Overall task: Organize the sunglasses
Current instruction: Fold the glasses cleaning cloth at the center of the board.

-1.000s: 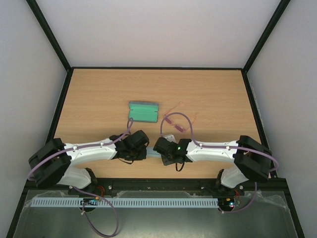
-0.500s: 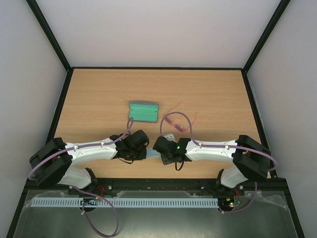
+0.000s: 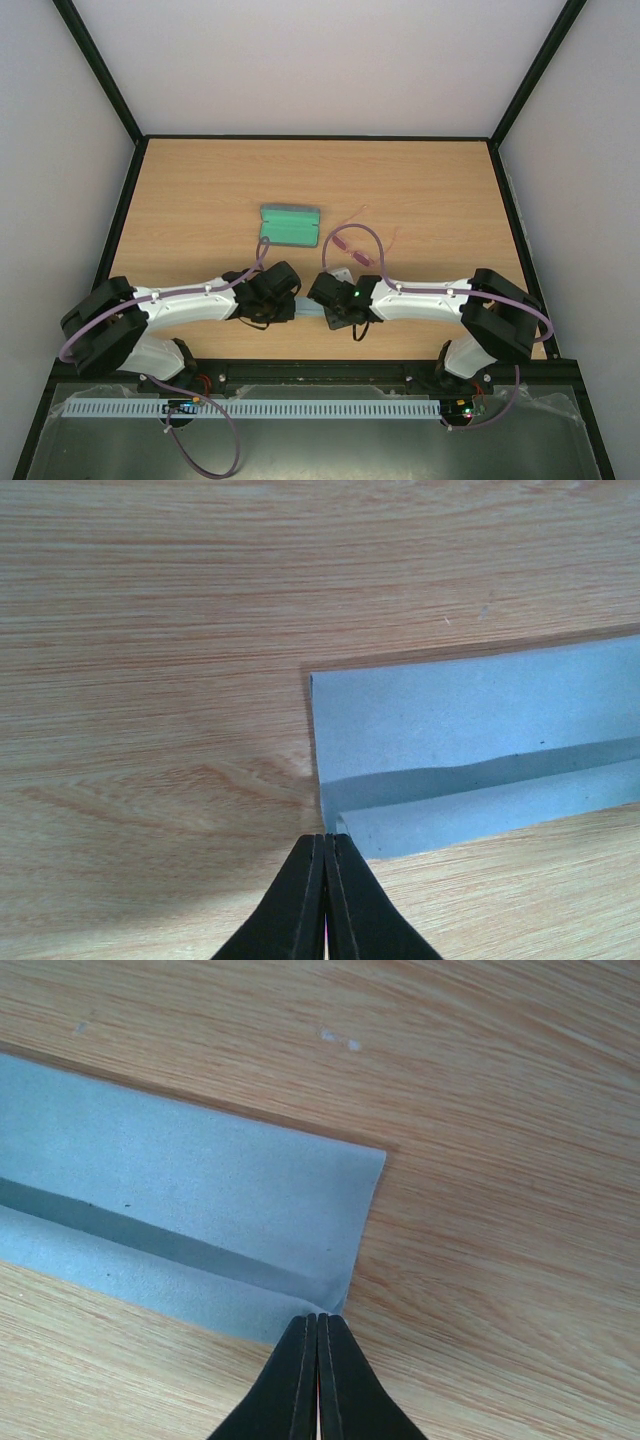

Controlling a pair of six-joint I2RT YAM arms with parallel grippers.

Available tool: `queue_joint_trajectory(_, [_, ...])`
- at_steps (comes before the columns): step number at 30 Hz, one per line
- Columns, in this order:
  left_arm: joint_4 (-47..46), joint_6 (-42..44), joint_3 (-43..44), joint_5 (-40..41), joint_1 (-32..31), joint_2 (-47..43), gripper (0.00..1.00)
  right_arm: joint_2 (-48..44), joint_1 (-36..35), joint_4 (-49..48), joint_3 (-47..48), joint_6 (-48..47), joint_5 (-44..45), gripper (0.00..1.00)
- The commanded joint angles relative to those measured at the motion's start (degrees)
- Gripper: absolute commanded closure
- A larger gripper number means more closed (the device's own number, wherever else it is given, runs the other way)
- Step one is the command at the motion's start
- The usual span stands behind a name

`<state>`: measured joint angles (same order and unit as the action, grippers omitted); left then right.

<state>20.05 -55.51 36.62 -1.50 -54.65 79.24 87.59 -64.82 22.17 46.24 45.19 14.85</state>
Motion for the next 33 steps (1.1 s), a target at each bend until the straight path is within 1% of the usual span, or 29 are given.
queue_joint_trajectory(1, [-0.03, 0.58, 0.88, -0.08, 0.5, 0.18, 0.98, 0.76, 0.55, 1.5, 1.09, -0.58, 0.89, 0.96])
queue_joint_trajectory(10, [-0.03, 0.66, 0.91, -0.17, 0.51, 0.03, 0.98, 0.9, 0.66, 1.98, 2.18, -0.72, 1.06, 0.93])
queue_joint_trajectory(17, [0.05, 0.92, 1.06, -0.17, 0.64, 0.25, 0.98, 1.42, 0.79, 2.07, 2.62, -1.02, 1.31, 0.87])
queue_joint_trajectory(23, [0.55, 1.36, 0.85, -0.08, 1.32, -0.41, 0.98, 1.53, 2.1, 2.38, 2.48, -1.56, 2.01, 0.8])
queue_joint_trajectory(26, [1.77, 1.91, 0.91, 0.32, 2.37, -1.75, 0.95, 0.77, 3.32, 2.78, 2.34, -2.3, 2.49, 0.71])
queue_joint_trajectory(28, [2.72, 2.51, 0.78, 0.55, 3.43, -3.08, 0.89, 0.05, 4.18, 3.23, 2.41, -2.83, 2.95, 0.68])
queue_joint_trajectory(30, [3.85, 2.99, 0.75, 0.89, 4.64, -4.66, 0.79, -0.72, 4.79, 3.48, 2.36, -3.42, 3.05, 0.65])
queue_joint_trajectory(32, [5.13, 3.43, 0.82, 1.12, 5.7, -6.46, 0.6, -1.6, 4.85, 3.79, 2.19, -3.74, 3.59, 0.63])
queue_joint_trajectory(33, [5.62, 3.72, 0.86, 1.21, 6.08, -7.12, 0.54, -2.06, 4.94, 3.91, 1.98, -3.81, 3.8, 0.61])
